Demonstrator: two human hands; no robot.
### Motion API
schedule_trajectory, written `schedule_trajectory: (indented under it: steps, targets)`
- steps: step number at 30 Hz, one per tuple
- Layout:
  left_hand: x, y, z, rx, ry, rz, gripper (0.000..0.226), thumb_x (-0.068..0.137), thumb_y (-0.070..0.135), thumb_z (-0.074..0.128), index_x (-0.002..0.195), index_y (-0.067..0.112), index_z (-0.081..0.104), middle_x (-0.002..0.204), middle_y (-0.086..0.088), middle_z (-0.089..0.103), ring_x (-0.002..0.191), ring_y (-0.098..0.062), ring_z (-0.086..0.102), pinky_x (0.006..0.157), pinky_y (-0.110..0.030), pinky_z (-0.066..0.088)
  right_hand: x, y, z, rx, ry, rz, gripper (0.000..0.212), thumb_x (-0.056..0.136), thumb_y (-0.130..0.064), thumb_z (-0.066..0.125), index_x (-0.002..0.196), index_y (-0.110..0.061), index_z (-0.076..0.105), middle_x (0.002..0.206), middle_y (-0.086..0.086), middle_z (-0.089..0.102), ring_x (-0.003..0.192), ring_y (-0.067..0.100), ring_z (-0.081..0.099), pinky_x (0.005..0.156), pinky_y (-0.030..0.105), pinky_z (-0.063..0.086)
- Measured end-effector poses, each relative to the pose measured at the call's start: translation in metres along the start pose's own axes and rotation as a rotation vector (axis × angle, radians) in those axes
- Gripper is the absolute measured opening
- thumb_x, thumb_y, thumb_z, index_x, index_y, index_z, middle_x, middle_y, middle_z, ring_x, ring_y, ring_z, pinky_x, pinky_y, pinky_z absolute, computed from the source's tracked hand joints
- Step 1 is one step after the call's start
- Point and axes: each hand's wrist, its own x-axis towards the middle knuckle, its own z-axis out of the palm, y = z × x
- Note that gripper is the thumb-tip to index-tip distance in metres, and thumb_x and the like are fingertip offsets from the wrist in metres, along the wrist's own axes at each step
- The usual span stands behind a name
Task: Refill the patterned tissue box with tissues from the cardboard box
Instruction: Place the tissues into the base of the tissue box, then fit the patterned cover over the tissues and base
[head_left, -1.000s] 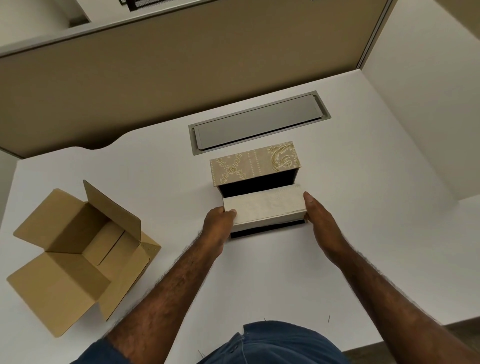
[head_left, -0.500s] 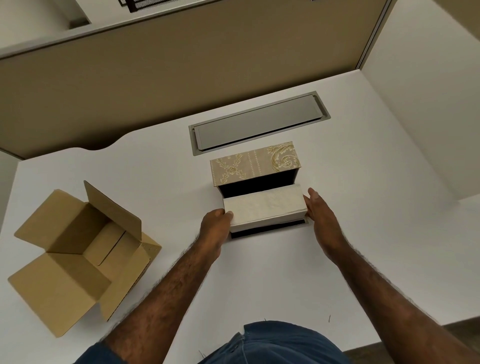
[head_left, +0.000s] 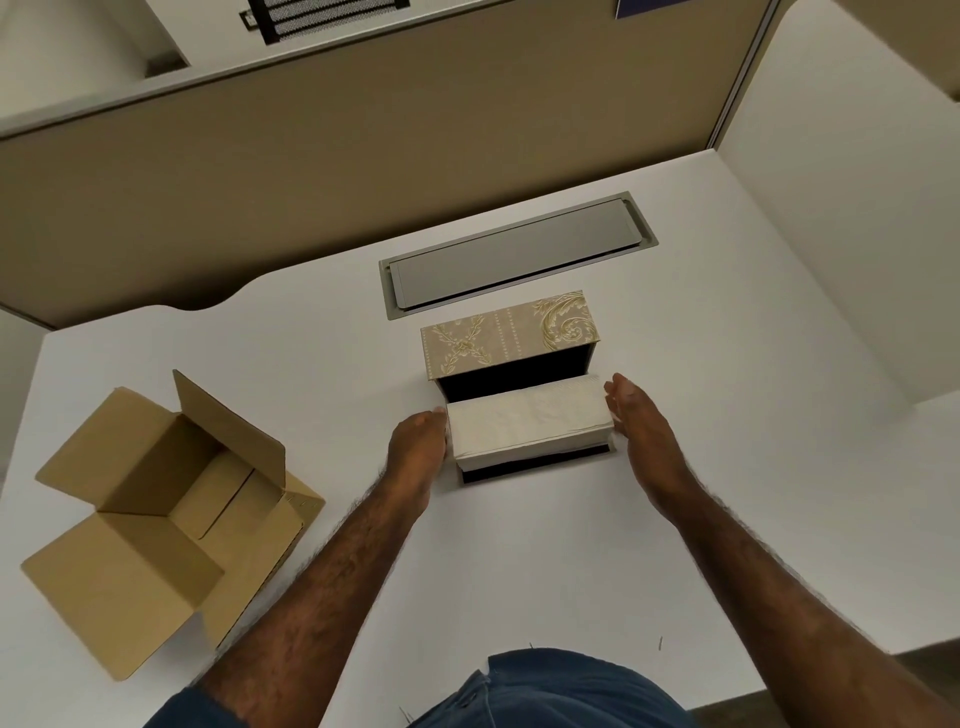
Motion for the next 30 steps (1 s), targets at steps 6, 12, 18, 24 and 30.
schedule_trajectory:
  steps: [6, 12, 18, 24, 30]
  targets:
    - [0.005, 0.030, -0.012, -0.092, -0.022, 0.146, 0.017, 0.107, 0.036, 0.051, 0.108, 0.028, 0.066, 0.112, 0.002, 0.067, 0.115, -0.024, 0.061, 0.106, -0.043, 0.050, 0.035, -0.041, -0.005, -0.190, 0.041, -0.188, 0.083, 0.103, -0.072, 0.043, 0.170, -0.026, 0.028, 0.176, -0.002, 0.034, 0.152, 0.004, 0.035, 0.124, 0.034, 0.032]
    - [0.004, 0.043, -0.017, -0.064, -0.089, 0.210, 0.044, 0.109, 0.034, 0.049, 0.149, 0.016, 0.049, 0.143, -0.002, 0.056, 0.130, -0.023, 0.058, 0.114, -0.042, 0.048, 0.064, -0.078, -0.004, -0.329, -0.105, -0.257, 0.099, 0.095, -0.070, 0.064, 0.172, -0.031, 0.016, 0.181, -0.001, 0.021, 0.164, 0.022, 0.026, 0.130, 0.049, 0.030]
    - [0.001, 0.040, -0.016, -0.022, -0.123, 0.267, 0.034, 0.111, 0.032, 0.043, 0.142, 0.023, 0.054, 0.135, 0.005, 0.059, 0.123, -0.017, 0.059, 0.108, -0.035, 0.050, 0.068, -0.084, 0.004, -0.354, -0.192, -0.260, 0.086, 0.100, -0.057, 0.067, 0.169, -0.022, 0.030, 0.173, 0.004, 0.040, 0.153, 0.025, 0.045, 0.117, 0.035, 0.044]
    - [0.000, 0.035, -0.022, -0.015, -0.117, 0.286, 0.026, 0.109, 0.021, 0.046, 0.132, 0.021, 0.060, 0.134, 0.002, 0.067, 0.119, -0.013, 0.066, 0.108, -0.037, 0.053, 0.059, -0.076, -0.003, -0.289, -0.182, -0.252, 0.072, 0.104, -0.040, 0.069, 0.167, -0.028, 0.035, 0.168, 0.001, 0.045, 0.147, 0.018, 0.049, 0.081, 0.000, 0.047]
    - [-0.007, 0.023, -0.030, 0.009, -0.119, 0.324, 0.020, 0.106, 0.020, 0.052, 0.122, 0.028, 0.061, 0.127, 0.004, 0.069, 0.120, -0.018, 0.066, 0.105, -0.037, 0.054, 0.043, -0.064, -0.007, -0.247, -0.175, -0.292, 0.076, 0.098, -0.035, 0.079, 0.163, -0.032, 0.039, 0.164, -0.006, 0.047, 0.143, 0.013, 0.052, 0.100, 0.016, 0.054]
